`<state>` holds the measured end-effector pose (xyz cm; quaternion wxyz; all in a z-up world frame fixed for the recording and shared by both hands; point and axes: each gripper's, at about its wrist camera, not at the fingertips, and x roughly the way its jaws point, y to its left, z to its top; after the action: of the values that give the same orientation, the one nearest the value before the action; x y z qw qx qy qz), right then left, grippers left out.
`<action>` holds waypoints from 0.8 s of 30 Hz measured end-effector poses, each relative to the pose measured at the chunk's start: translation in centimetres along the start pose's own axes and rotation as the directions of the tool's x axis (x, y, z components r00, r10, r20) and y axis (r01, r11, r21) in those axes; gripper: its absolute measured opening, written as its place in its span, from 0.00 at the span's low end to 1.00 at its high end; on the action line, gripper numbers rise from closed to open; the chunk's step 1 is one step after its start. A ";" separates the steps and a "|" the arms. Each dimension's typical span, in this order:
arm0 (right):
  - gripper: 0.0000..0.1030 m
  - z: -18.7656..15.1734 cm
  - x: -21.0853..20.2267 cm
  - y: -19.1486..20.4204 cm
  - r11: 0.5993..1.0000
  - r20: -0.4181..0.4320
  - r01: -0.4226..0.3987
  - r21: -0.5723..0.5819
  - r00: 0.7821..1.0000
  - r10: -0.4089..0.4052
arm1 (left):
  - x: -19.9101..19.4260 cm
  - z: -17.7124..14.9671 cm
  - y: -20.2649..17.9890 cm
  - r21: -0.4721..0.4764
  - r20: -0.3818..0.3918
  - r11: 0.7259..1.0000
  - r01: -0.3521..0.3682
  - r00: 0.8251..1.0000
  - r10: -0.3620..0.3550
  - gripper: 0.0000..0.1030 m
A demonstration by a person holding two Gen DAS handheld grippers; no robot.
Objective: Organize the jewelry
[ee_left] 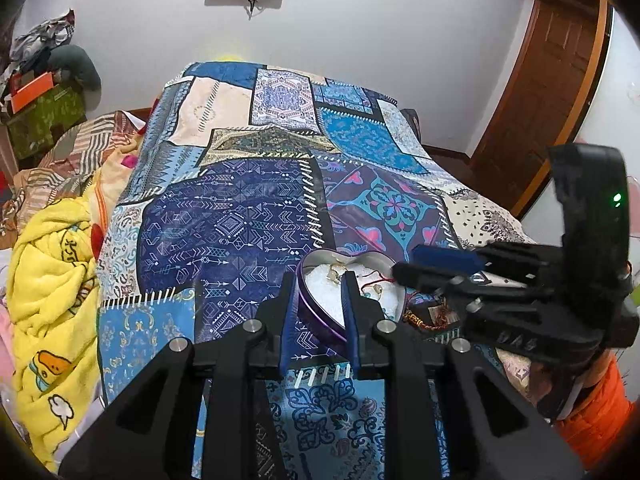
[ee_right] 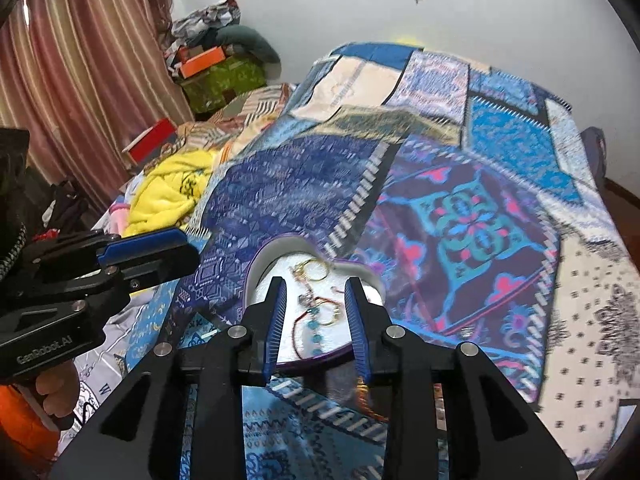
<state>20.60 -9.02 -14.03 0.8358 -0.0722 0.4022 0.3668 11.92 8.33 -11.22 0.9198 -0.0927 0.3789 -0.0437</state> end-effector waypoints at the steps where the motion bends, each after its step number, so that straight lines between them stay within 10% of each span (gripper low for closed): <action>1: 0.26 0.0 -0.5 -0.2 1.000 0.010 0.015 0.000 1.000 -0.015 | -0.2 0.0 -0.1 0.001 0.003 1.000 -0.001 1.000 0.001 0.20; 24: 0.28 -7.1 -6.5 -6.5 0.969 -0.054 0.240 0.054 0.970 -0.237 | 4.9 -3.8 -8.8 0.068 -0.195 0.986 0.149 0.972 -0.134 0.33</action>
<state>17.94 -20.30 -15.12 0.8658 -0.1033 0.4212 0.2497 12.63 -1.58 -15.40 0.8771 -0.0771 0.4550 -0.1334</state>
